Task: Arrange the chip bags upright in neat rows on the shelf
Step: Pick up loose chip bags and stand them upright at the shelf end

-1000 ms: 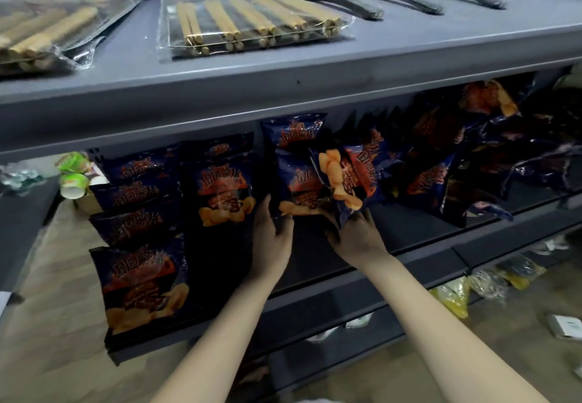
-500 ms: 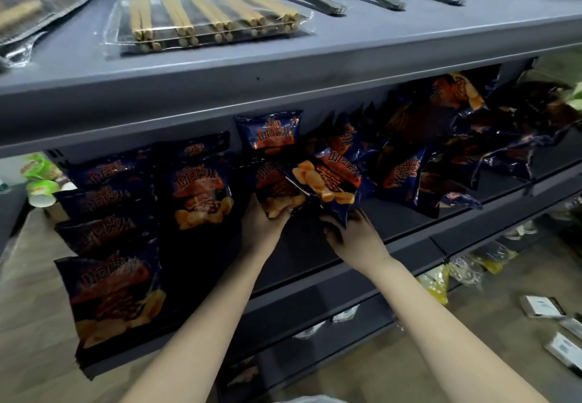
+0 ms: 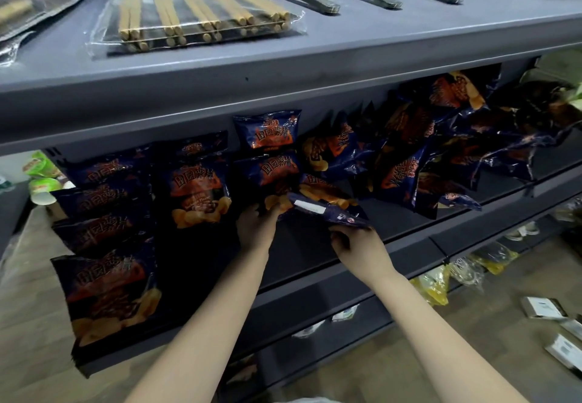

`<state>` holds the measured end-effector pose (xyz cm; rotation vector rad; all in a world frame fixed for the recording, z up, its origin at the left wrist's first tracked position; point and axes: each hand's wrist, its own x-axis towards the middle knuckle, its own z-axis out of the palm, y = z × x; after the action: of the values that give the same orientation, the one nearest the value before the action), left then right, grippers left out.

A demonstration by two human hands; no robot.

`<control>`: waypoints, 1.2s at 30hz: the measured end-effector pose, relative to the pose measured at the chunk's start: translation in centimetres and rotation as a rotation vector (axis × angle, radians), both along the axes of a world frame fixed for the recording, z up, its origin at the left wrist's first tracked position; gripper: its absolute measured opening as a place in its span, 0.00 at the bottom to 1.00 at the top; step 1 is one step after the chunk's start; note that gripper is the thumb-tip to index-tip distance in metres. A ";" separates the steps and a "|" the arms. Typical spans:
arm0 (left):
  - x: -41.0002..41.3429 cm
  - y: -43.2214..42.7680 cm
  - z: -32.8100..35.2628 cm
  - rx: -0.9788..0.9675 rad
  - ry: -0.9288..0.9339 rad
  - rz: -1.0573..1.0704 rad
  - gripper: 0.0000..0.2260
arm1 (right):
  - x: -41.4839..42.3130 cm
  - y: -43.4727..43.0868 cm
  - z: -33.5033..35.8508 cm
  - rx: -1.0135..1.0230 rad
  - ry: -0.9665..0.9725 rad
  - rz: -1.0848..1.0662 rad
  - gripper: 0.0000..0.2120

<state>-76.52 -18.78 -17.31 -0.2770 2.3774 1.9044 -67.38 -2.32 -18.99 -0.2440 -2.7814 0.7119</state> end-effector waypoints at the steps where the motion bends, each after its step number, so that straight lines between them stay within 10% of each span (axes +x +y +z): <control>1: 0.0 0.1 0.0 -0.016 0.011 -0.006 0.08 | 0.0 0.0 0.0 -0.003 0.002 0.001 0.12; 18: 1.1 -0.8 2.0 0.151 0.271 0.210 0.15 | 1.0 -0.1 -0.1 0.018 -0.018 -0.023 0.17; 26: 2.2 -5.1 3.7 0.083 0.467 0.302 0.15 | -1.3 -0.4 2.3 -0.057 -0.439 0.101 0.17; 36: 5.8 -11.2 2.7 0.365 0.387 0.380 0.14 | -3.4 -5.8 6.5 -1.361 -0.697 1.065 0.16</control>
<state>-70.69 -29.94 -14.58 -0.3817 2.2391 2.7426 -70.73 -8.15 -12.50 1.0072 -2.1222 3.1169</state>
